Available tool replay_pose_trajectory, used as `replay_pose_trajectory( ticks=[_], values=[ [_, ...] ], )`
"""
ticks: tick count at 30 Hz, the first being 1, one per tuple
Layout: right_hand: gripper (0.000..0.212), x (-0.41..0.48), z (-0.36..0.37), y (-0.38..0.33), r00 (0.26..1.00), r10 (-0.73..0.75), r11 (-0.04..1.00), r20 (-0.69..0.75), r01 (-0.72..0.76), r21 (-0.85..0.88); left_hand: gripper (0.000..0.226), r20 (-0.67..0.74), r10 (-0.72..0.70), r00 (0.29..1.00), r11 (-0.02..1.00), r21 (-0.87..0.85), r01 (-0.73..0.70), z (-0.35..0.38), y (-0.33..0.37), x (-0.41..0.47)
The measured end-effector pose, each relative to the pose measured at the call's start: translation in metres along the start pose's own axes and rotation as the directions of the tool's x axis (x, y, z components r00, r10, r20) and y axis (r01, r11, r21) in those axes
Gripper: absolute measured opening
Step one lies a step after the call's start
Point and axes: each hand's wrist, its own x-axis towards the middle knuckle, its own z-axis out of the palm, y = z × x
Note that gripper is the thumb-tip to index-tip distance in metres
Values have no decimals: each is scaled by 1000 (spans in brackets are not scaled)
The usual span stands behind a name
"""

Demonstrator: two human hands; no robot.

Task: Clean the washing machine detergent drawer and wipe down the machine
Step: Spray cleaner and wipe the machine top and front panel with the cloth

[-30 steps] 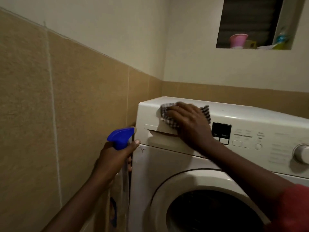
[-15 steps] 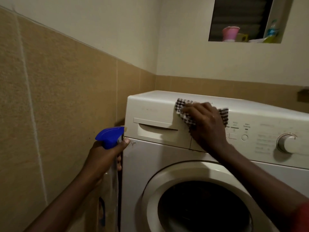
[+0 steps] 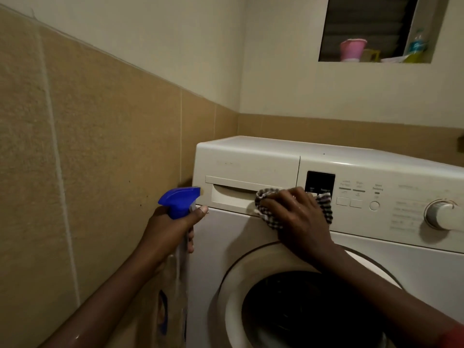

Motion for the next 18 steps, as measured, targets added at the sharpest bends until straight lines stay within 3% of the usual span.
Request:
replay_pose_trajectory(
  ticks=[4, 10, 18],
  values=[
    [50, 9, 1, -10, 993, 118, 993, 21, -118, -25, 29, -2, 11, 1000, 1000, -3, -11, -1, -2, 2],
    [37, 17, 15, -25, 999, -40, 996, 26, 38, 77, 28, -17, 13, 1000, 1000, -4, -13, -5, -1, 6],
    [39, 48, 32, -63, 993, -4, 993, 114, -10, 118, 25, -28, 64, 998, 997, 52, -63, -9, 2, 3]
  ],
)
